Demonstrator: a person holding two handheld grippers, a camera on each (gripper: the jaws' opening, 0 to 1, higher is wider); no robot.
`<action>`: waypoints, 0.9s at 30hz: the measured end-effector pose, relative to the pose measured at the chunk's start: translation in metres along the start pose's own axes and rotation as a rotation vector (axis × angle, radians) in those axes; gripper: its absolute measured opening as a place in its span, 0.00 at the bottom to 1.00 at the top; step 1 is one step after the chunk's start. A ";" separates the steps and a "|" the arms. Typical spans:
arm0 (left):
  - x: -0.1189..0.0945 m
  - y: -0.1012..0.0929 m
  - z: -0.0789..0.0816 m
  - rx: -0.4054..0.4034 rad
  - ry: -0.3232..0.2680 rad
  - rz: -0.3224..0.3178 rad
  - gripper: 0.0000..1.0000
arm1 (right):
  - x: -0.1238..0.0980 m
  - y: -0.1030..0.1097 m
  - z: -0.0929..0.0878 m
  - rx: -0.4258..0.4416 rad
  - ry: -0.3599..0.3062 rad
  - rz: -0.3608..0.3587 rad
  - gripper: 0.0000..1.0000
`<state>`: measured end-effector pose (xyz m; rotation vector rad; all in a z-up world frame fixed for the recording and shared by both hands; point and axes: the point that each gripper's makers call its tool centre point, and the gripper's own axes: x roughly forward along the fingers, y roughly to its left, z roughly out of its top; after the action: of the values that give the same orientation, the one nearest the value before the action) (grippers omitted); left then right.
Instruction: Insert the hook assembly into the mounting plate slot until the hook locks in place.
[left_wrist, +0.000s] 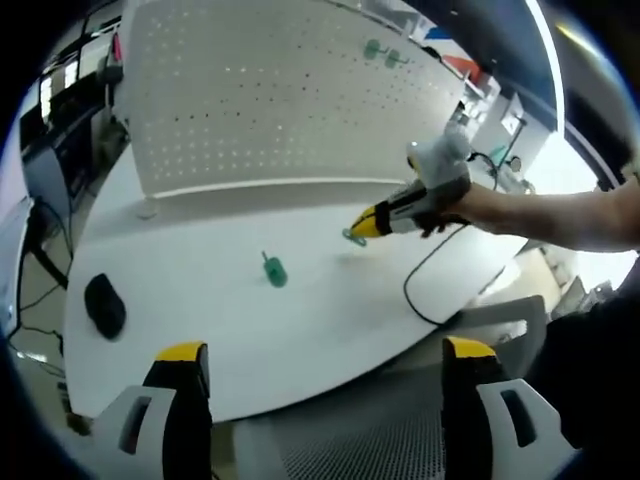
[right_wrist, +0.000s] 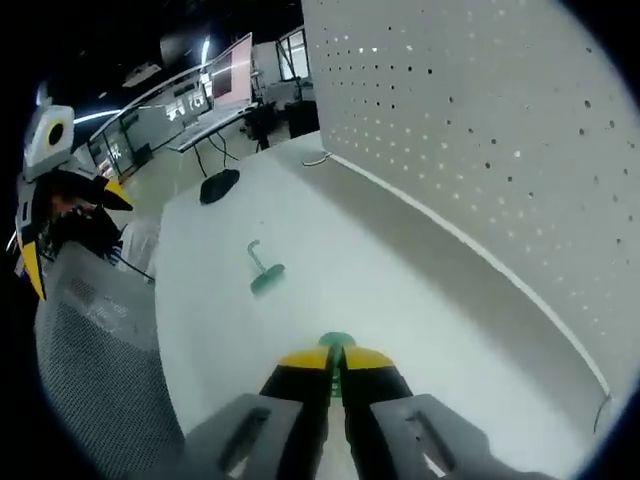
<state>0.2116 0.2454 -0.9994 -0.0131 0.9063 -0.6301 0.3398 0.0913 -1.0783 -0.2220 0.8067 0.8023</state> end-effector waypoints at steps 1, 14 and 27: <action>0.000 0.000 0.003 0.005 -0.005 0.000 0.98 | -0.002 0.002 0.002 0.004 -0.004 0.009 0.00; -0.009 -0.002 0.020 0.071 -0.028 0.015 0.97 | -0.024 0.010 0.030 0.017 -0.105 -0.021 0.00; -0.019 -0.019 0.039 0.135 -0.063 0.011 0.97 | -0.063 0.040 0.071 -0.045 -0.261 -0.045 0.01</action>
<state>0.2224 0.2296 -0.9557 0.0927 0.8012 -0.6764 0.3247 0.1168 -0.9800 -0.1702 0.5366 0.7888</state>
